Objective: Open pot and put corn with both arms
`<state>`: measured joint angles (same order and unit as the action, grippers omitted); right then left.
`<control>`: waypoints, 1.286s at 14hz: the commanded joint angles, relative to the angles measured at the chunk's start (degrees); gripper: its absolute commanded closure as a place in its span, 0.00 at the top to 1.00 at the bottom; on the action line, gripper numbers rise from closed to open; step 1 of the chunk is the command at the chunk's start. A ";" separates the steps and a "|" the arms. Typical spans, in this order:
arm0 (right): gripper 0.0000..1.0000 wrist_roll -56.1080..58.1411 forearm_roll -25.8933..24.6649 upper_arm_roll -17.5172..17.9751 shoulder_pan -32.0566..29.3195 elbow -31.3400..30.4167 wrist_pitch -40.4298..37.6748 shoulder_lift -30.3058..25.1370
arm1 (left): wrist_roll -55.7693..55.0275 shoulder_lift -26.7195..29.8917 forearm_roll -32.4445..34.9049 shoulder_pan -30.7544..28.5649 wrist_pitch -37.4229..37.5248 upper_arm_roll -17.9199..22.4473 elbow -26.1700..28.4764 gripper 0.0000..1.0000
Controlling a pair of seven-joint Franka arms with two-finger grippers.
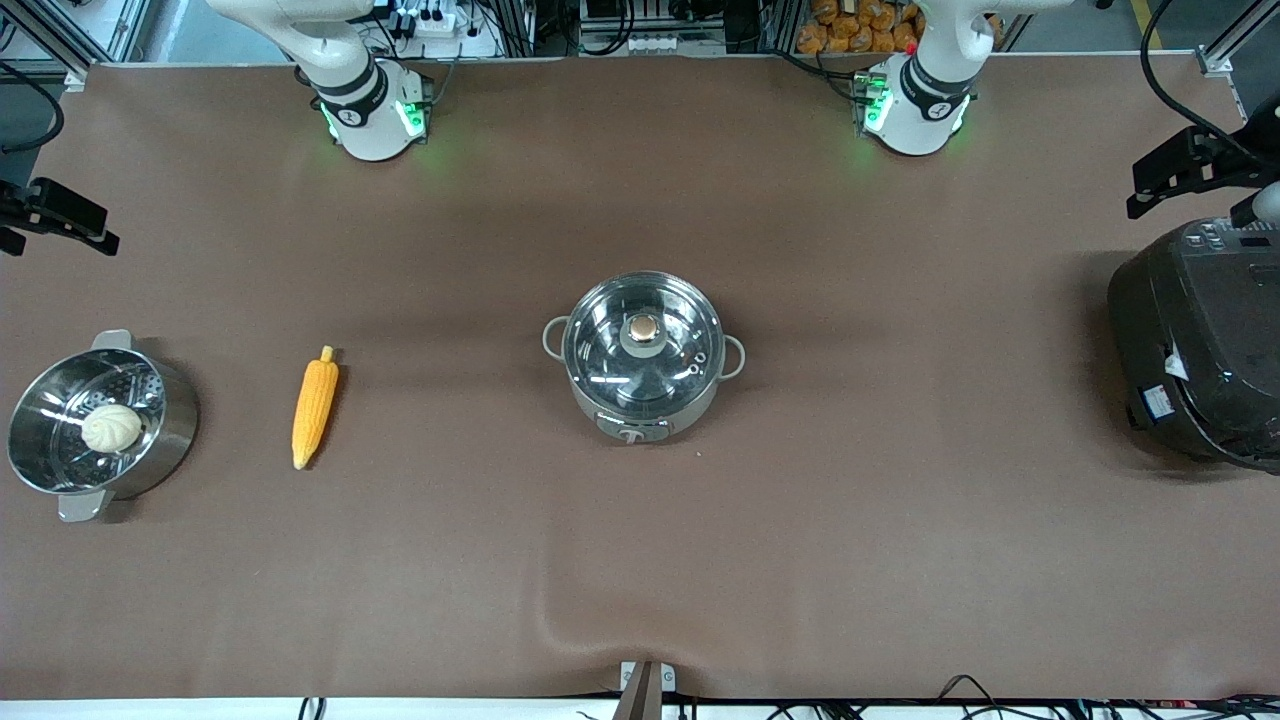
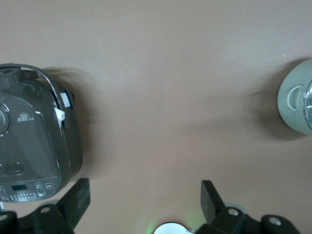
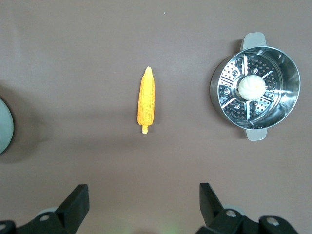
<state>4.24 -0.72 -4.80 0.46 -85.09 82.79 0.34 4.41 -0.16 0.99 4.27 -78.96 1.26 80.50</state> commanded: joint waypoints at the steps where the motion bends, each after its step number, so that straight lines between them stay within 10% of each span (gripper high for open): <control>1: 1.00 -0.72 0.20 0.14 0.07 1.24 -0.17 0.45 | 0.95 1.31 -0.91 -0.40 -0.06 -0.21 0.80 1.00; 12: 1.00 -1.24 0.02 0.14 0.24 -0.60 0.18 0.36 | 0.42 0.43 -1.08 -0.31 -0.06 -0.21 0.10 1.00; 18: 1.00 -1.95 0.11 0.23 1.12 -11.15 13.79 2.37 | 1.12 -0.19 -0.38 0.39 -0.06 -0.30 0.27 1.00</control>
<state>3.53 -0.72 -4.55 1.07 -94.39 94.42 1.70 4.41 -0.47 0.94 4.63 -79.02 0.97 80.57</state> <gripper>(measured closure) 0.000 0.000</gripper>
